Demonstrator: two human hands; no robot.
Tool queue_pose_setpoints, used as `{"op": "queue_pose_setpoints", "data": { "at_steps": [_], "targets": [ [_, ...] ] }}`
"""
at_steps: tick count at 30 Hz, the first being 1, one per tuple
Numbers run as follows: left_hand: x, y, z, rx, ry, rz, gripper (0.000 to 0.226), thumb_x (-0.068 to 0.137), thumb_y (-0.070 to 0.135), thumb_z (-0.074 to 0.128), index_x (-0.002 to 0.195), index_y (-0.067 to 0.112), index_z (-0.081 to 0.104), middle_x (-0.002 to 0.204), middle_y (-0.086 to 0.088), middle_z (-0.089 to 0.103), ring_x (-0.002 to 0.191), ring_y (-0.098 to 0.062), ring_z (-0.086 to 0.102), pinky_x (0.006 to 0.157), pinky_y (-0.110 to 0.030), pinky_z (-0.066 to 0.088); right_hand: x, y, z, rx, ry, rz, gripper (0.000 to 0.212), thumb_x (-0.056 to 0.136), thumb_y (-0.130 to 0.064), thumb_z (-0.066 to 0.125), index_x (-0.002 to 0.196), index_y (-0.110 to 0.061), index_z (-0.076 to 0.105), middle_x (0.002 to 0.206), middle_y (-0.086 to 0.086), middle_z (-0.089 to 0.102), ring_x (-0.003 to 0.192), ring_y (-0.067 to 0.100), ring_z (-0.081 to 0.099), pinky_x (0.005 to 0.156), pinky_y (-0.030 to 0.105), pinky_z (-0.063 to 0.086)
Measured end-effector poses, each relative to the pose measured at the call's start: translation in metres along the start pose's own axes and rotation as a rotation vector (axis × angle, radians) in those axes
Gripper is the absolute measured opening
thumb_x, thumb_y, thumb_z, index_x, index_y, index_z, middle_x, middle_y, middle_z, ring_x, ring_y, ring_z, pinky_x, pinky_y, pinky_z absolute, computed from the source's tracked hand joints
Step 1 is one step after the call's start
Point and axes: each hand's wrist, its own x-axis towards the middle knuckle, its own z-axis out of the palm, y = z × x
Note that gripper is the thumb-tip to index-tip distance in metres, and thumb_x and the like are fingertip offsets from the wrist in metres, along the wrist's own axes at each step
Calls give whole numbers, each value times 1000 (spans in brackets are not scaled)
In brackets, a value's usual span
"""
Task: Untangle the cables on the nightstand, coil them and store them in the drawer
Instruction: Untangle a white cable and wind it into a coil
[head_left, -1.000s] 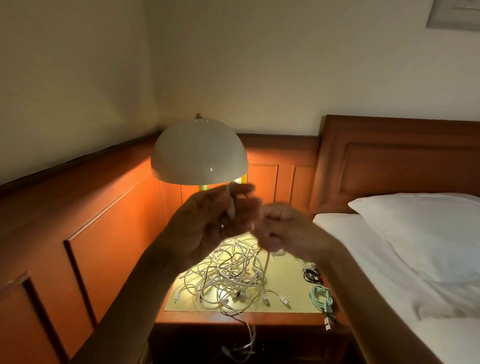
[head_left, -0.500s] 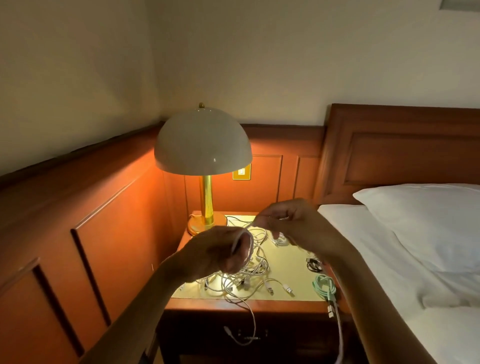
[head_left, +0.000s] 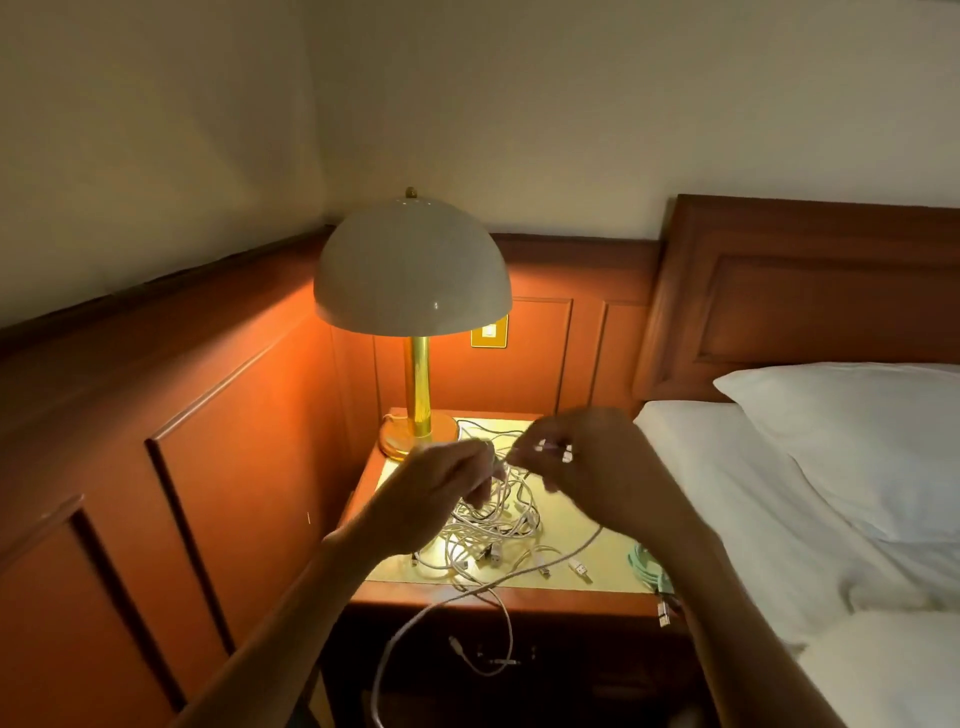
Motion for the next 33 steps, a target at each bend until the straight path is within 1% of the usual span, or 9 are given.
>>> {"op": "queue_pose_setpoints", "data": {
  "at_steps": [6,10,12,14,16,18,27,31,33],
  "targets": [
    [-4,27,-22,-1230,-127,-131,25,96,30,62,86,8,65,65,3,54,59,-10,51,60,-21,47,12,2,19,553,53,95,15,94,-30,67,93,-24,80,58,-2,62,45,3,44,48,18,34],
    [13,45,-17,-1721,388,-211,23,88,13,66,101,-5,73,86,-12,73,75,-15,73,66,-22,60,-13,-22,73,640,86,129,22,103,-29,53,99,-27,75,53,-6,52,43,2,42,47,21,37],
    [25,41,-15,-1664,692,-294,20,92,8,56,101,-5,69,89,-13,73,76,-15,74,66,-23,60,-20,-25,89,452,103,88,23,104,-29,50,110,-25,72,56,-11,53,49,3,49,54,21,40],
    [28,26,-14,-964,824,-259,18,101,9,52,100,1,68,89,-9,72,79,-14,72,71,-23,57,-21,-24,85,336,54,85,24,103,-30,53,111,-23,74,63,-14,60,57,3,56,60,24,46],
    [20,10,-14,-106,660,-46,22,105,13,49,97,5,67,89,-3,70,81,-10,70,74,-26,56,-18,-20,67,220,16,45,22,100,-33,56,104,-24,76,69,-9,68,62,6,62,68,30,51],
    [9,0,-13,175,325,92,21,105,13,47,91,10,62,83,7,65,78,-6,66,74,-33,56,-8,-15,43,62,41,-23,21,97,-38,61,96,-25,77,69,-5,70,63,9,63,70,30,49],
    [-4,23,-35,-1479,-360,-162,40,108,15,31,110,-5,66,82,-13,67,75,-21,66,71,-28,55,20,2,22,567,59,-15,19,89,-34,68,93,-20,80,51,-8,56,45,2,42,50,17,31],
    [19,35,-27,-2007,181,-144,32,96,6,53,119,-14,60,98,-22,71,89,-25,73,78,-30,60,6,-2,66,438,163,14,23,101,-31,57,103,-23,78,69,-24,66,66,-2,60,63,16,42],
    [34,32,-22,-1601,632,-215,23,94,8,56,110,-5,65,91,-13,74,83,-18,74,72,-26,59,0,1,82,361,103,36,25,101,-40,55,108,-30,76,90,-10,75,81,7,66,75,33,54]
  ]
}}
